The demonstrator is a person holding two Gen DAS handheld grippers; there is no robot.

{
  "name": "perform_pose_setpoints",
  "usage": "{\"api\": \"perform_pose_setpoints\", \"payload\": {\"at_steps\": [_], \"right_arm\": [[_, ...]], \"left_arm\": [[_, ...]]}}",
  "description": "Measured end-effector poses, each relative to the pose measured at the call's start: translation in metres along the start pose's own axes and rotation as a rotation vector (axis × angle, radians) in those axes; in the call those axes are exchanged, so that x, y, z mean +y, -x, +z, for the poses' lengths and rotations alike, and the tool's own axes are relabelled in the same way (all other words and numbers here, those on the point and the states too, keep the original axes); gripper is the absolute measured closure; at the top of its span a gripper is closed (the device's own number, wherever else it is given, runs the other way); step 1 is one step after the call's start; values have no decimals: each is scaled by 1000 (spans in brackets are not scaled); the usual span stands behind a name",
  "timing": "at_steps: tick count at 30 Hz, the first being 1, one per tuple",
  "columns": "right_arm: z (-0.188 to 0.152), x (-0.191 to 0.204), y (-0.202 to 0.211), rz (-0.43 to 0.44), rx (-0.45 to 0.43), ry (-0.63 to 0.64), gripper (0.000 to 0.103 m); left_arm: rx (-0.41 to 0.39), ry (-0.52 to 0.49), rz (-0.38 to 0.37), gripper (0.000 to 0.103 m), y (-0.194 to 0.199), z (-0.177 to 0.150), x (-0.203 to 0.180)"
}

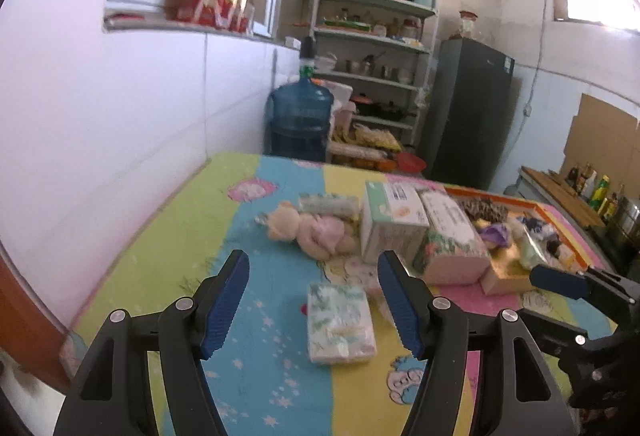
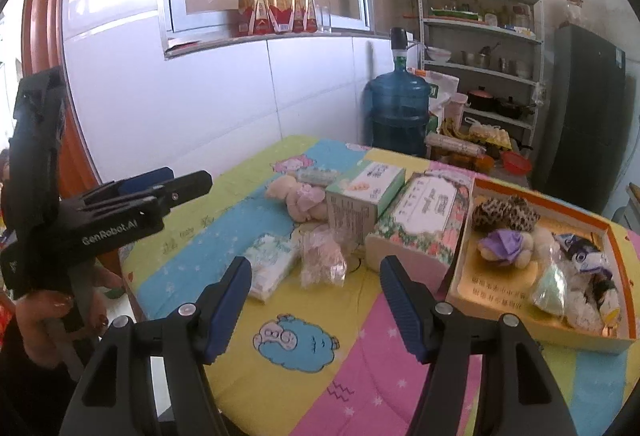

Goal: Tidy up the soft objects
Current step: 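Withdraw both grippers from the box toward the tissue pack and clear bag, then grasp the white 'Flower' tissue pack with left gripper while right gripper grasps clear plastic bag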

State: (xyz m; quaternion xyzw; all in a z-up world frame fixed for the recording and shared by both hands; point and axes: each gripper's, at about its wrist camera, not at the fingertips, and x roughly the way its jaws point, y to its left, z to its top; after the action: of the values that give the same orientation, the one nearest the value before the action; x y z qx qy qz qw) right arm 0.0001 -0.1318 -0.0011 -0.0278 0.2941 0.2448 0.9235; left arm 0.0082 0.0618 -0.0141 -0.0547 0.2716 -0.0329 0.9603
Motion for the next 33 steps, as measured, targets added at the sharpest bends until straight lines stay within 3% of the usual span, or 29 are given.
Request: {"api": "perform_pose_setpoints", "payload": {"at_steps": [8, 12, 22, 33], "right_arm": [[-10, -9, -3, 3, 1, -36, 37], [-3, -7, 1, -6, -25, -21, 37], [-6, -20, -6, -5, -22, -55, 37], [-12, -28, -21, 4, 11, -73, 36]], "left_arm": [[54, -19, -17, 34, -27, -18, -9], [58, -29, -16, 28, -36, -20, -11], [179, -71, -4, 28, -76, -36, -24], [263, -33, 14, 28, -110, -42, -16]]}}
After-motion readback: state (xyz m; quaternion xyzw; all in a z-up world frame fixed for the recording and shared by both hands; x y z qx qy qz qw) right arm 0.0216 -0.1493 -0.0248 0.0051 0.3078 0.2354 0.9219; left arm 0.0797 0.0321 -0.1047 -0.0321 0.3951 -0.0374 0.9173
